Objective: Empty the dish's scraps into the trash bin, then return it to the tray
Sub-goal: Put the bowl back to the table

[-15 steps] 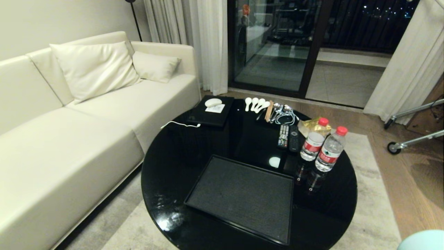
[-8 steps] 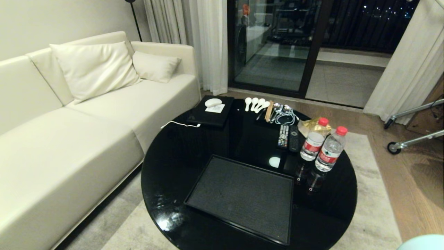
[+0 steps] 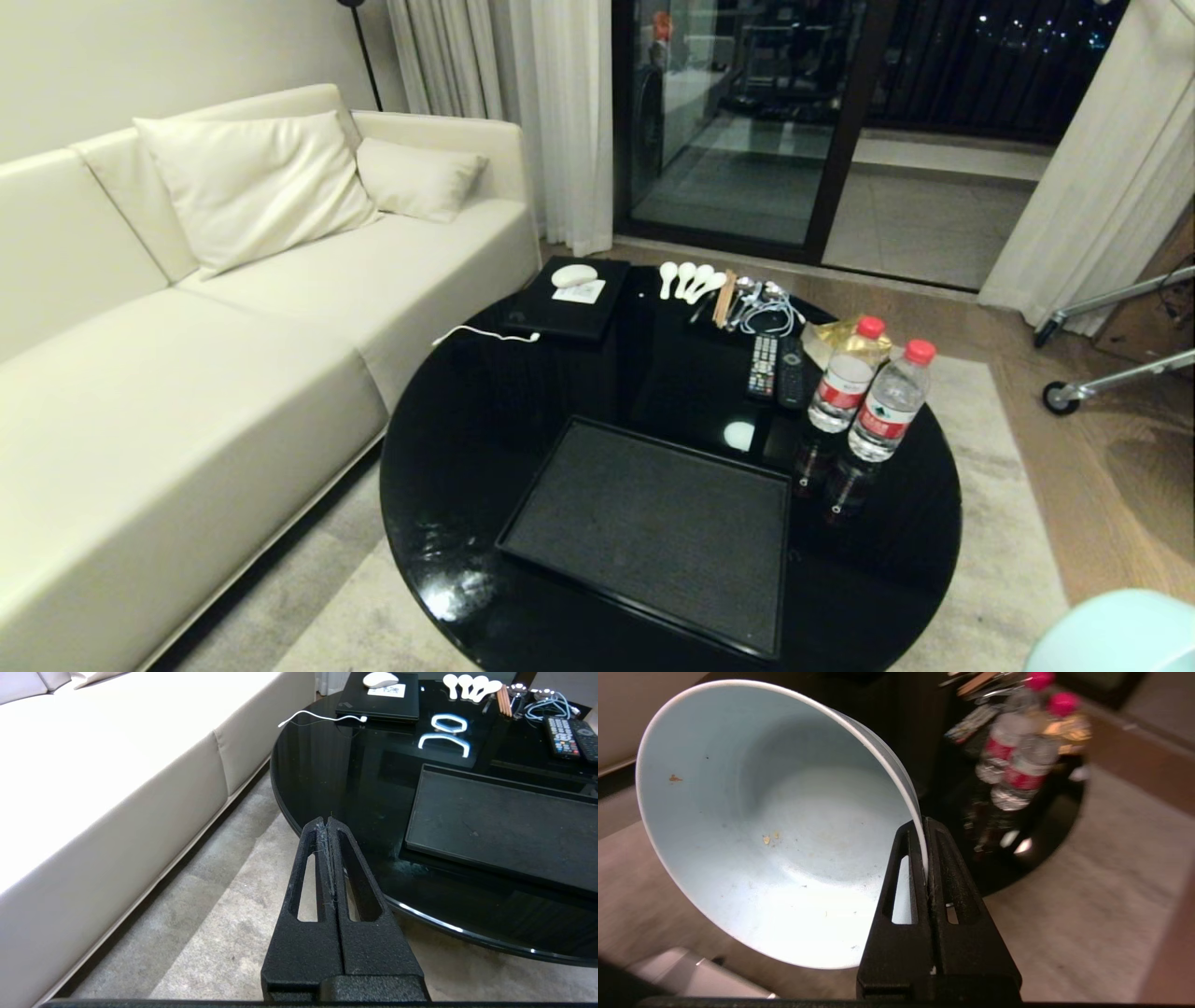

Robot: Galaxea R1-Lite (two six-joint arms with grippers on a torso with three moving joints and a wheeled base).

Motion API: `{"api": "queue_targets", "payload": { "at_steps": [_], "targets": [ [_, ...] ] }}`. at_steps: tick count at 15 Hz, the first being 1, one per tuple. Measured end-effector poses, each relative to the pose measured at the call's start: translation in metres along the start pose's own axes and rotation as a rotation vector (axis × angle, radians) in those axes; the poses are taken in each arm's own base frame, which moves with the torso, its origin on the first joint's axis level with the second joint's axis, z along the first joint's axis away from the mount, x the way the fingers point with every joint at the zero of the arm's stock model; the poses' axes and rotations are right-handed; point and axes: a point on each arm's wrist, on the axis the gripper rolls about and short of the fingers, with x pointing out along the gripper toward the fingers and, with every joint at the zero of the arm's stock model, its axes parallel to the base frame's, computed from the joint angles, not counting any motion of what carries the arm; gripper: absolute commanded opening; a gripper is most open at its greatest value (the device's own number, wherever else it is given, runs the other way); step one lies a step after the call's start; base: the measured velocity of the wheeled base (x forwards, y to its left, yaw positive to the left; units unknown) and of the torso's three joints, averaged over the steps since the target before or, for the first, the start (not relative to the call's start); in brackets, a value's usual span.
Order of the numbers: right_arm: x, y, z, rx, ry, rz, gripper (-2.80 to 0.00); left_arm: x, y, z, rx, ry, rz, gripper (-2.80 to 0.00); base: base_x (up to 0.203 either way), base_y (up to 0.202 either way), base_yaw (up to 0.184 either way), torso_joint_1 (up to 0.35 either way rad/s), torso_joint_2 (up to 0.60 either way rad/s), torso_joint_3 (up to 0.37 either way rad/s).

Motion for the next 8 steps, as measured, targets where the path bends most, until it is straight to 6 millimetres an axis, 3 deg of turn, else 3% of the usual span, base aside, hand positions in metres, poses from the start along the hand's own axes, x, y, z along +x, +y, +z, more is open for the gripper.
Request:
{"api": "queue_targets", "payload": {
  "at_steps": [3, 8],
  "targets": [
    [0.026, -0.007, 0.015, 0.02, 0.101, 0.127, -2.8, 0.0, 0.0, 0.0, 0.0, 0.0, 0.0, -2.8, 0.0, 0.0, 0.0, 0.0, 0.0, 0.0],
    [0.094, -0.019, 0.031, 0.046, 0.249, 0.212, -2.8, 0.0, 0.0, 0.0, 0.0, 0.0, 0.0, -2.8, 0.0, 0.0, 0.0, 0.0, 0.0, 0.0]
  ]
}}
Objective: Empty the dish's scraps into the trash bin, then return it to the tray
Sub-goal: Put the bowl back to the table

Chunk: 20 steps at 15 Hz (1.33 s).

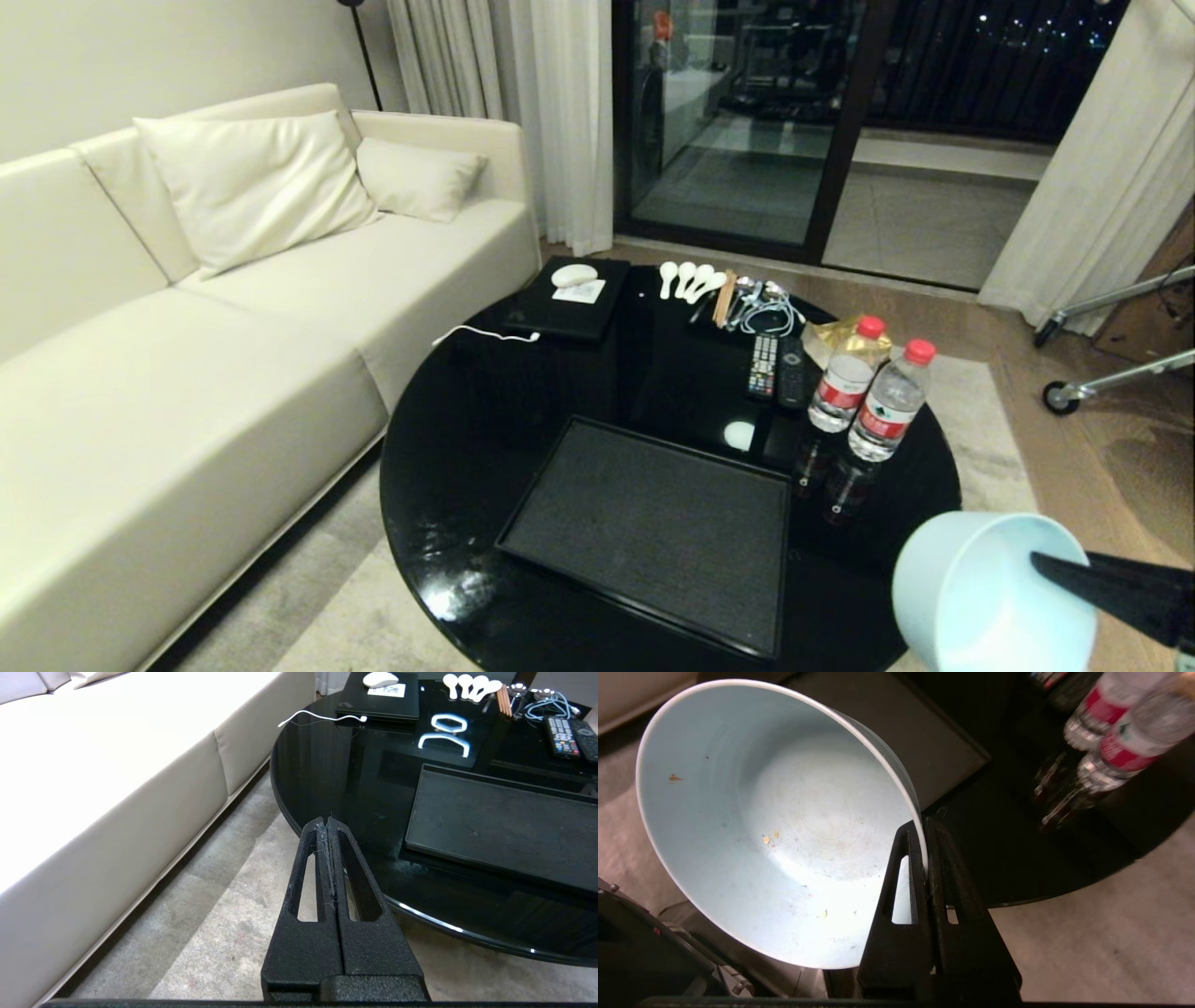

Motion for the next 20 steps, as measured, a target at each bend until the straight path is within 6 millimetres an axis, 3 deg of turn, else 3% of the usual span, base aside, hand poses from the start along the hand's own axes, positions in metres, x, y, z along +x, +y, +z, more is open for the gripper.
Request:
{"api": "queue_targets", "payload": {
  "at_steps": [4, 7, 9, 14, 20],
  "targets": [
    [0.065, -0.011, 0.033, 0.024, 0.123, 0.001, -2.8, 0.0, 0.0, 0.0, 0.0, 0.0, 0.0, -2.8, 0.0, 0.0, 0.0, 0.0, 0.0, 0.0],
    [0.121, 0.002, 0.057, 0.1, 0.198, -0.064, -2.8, 0.0, 0.0, 0.0, 0.0, 0.0, 0.0, -2.8, 0.0, 0.0, 0.0, 0.0, 0.0, 0.0],
    [0.151, 0.016, 0.059, 0.154, 0.301, -0.124, -2.8, 0.0, 0.0, 0.0, 0.0, 0.0, 0.0, -2.8, 0.0, 0.0, 0.0, 0.0, 0.0, 0.0],
    [0.203, 0.051, 0.049, 0.302, 0.559, -0.211, -2.8, 0.0, 0.0, 0.0, 0.0, 0.0, 0.0, -2.8, 0.0, 0.0, 0.0, 0.0, 0.0, 0.0],
    [0.271, 0.092, 0.05, 0.455, 0.636, -0.251, -2.8, 0.0, 0.0, 0.0, 0.0, 0.0, 0.0, -2.8, 0.0, 0.0, 0.0, 0.0, 0.0, 0.0]
  ]
}}
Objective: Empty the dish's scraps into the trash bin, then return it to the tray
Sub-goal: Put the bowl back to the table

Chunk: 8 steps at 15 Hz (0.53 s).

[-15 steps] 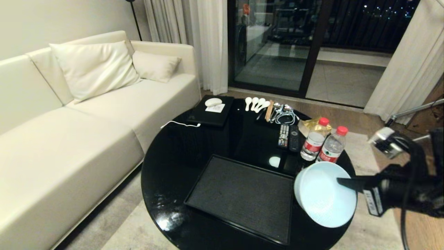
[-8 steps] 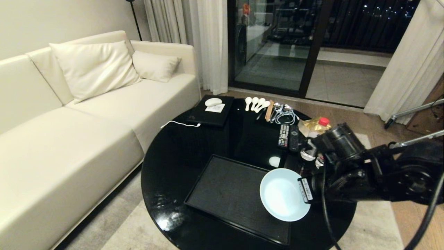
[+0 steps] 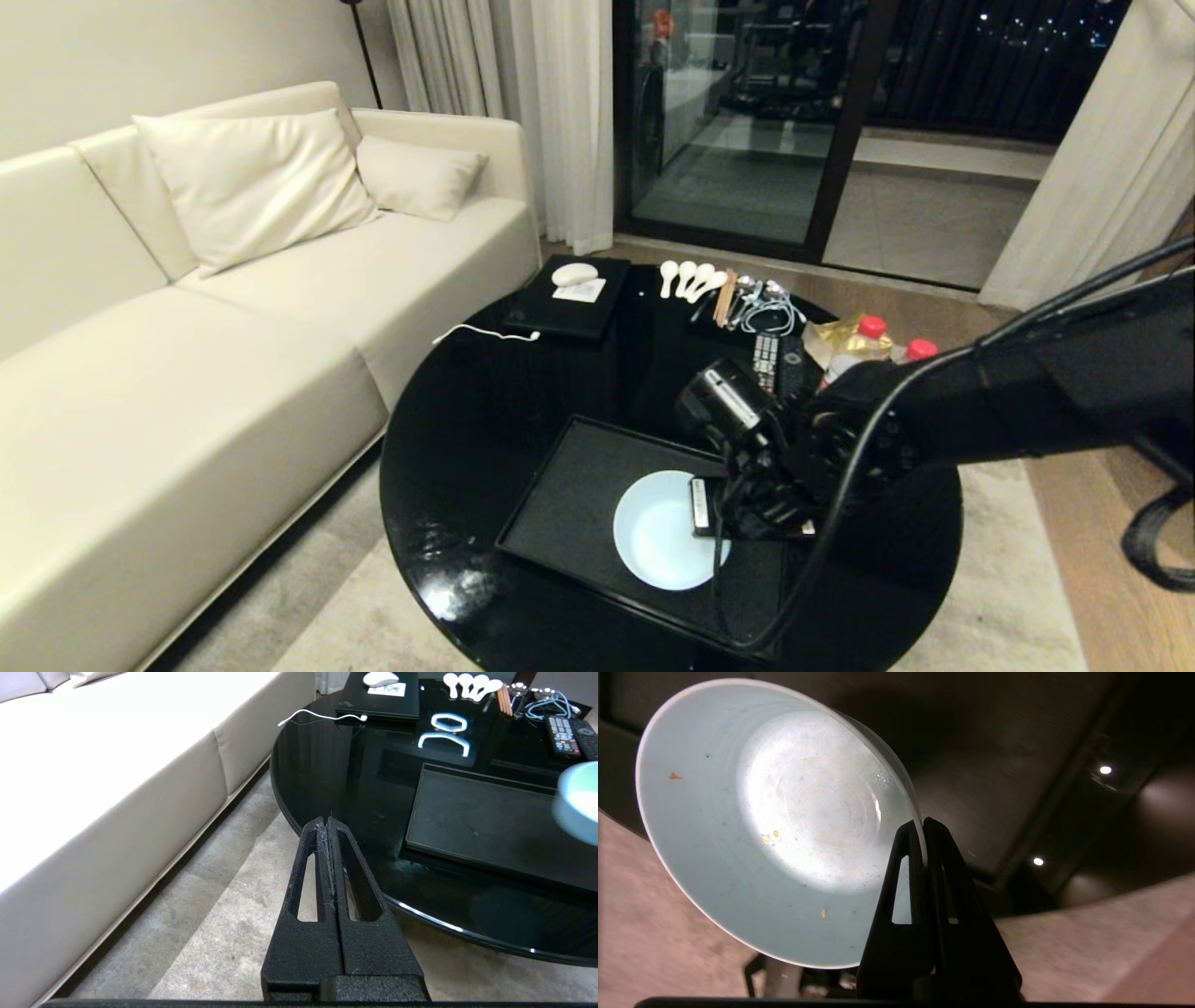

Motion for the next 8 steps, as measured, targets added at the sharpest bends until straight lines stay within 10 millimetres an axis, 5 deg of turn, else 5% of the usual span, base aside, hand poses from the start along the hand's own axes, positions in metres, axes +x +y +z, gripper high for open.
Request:
{"api": "queue_targets", "payload": {
  "at_steps": [4, 8],
  "targets": [
    [0.032, 0.025, 0.016, 0.087, -0.02, 0.023, -2.8, 0.0, 0.0, 0.0, 0.0, 0.0, 0.0, -2.8, 0.0, 0.0, 0.0, 0.0, 0.0, 0.0],
    [0.058, 0.029, 0.016, 0.109, 0.0, 0.001, -2.8, 0.0, 0.0, 0.0, 0.0, 0.0, 0.0, -2.8, 0.0, 0.0, 0.0, 0.0, 0.0, 0.0]
  ]
}}
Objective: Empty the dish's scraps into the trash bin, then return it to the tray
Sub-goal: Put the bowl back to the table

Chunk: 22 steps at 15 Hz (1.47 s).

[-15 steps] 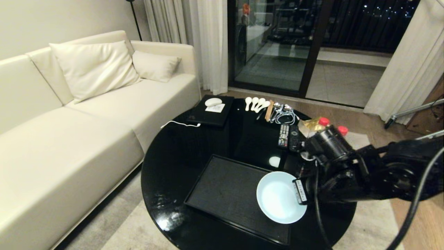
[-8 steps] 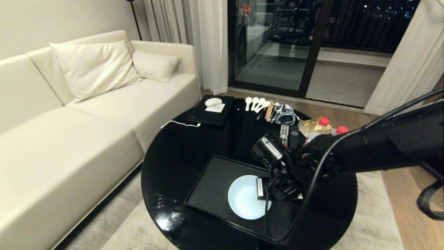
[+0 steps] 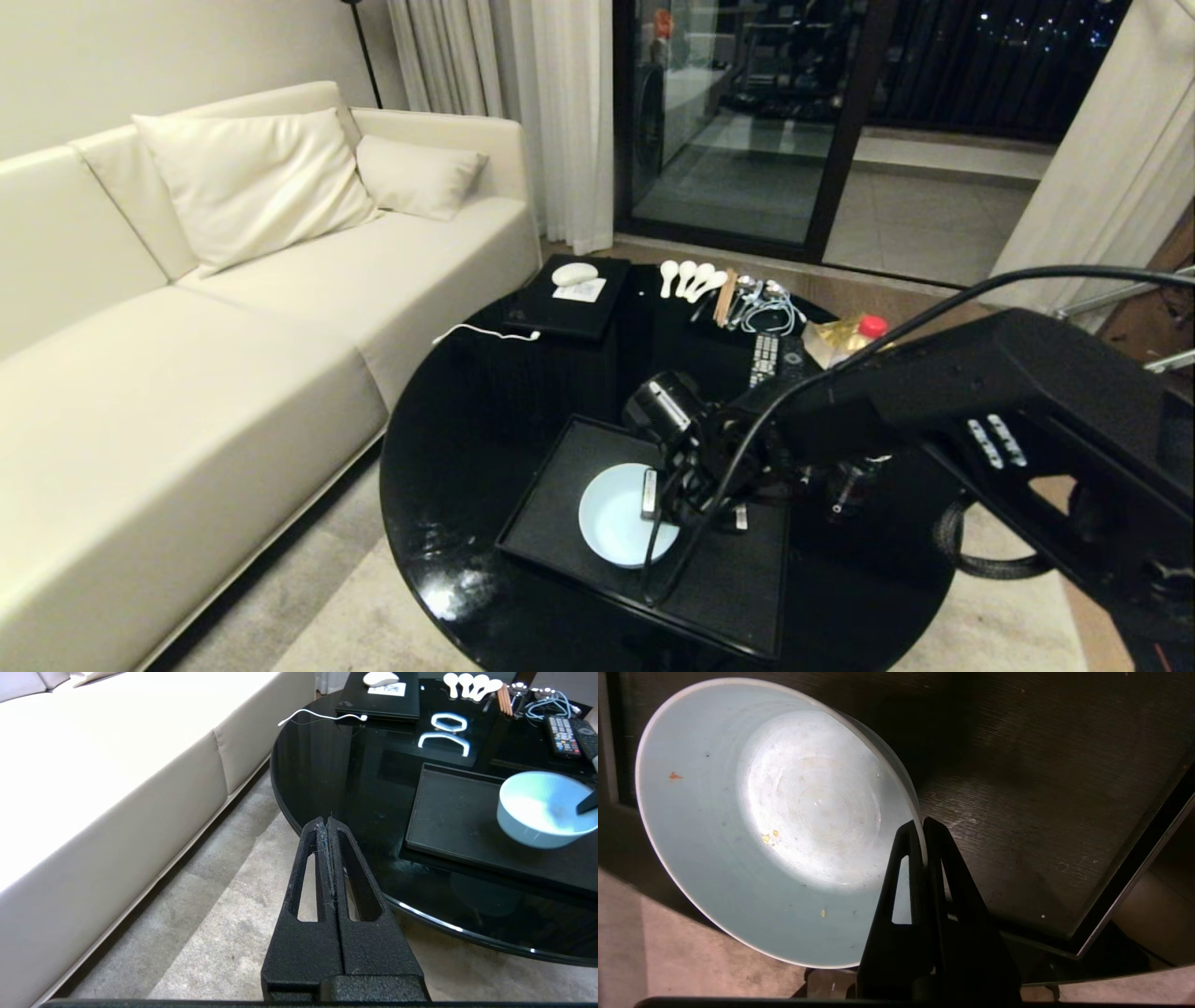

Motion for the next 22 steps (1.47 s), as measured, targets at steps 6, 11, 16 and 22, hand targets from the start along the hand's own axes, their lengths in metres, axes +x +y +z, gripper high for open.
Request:
{"api": "queue_targets", "payload": {
  "at_steps": [6, 11, 16, 22],
  "targets": [
    [0.027, -0.019, 0.009, 0.061, 0.011, -0.052, 0.0, 0.0, 0.0, 0.0, 0.0, 0.0, 0.0, -2.8, 0.0, 0.0, 0.0, 0.0, 0.0, 0.0],
    [0.042, -0.034, 0.021, 0.108, -0.003, -0.07, 0.0, 0.0, 0.0, 0.0, 0.0, 0.0, 0.0, -2.8, 0.0, 0.0, 0.0, 0.0, 0.0, 0.0],
    [0.042, -0.038, 0.025, 0.116, -0.022, -0.095, 0.0, 0.0, 0.0, 0.0, 0.0, 0.0, 0.0, -2.8, 0.0, 0.0, 0.0, 0.0, 0.0, 0.0],
    [-0.029, -0.034, 0.056, 0.076, -0.195, -0.002, 0.0, 0.0, 0.0, 0.0, 0.0, 0.0, 0.0, -2.8, 0.0, 0.0, 0.0, 0.0, 0.0, 0.0]
  ]
}}
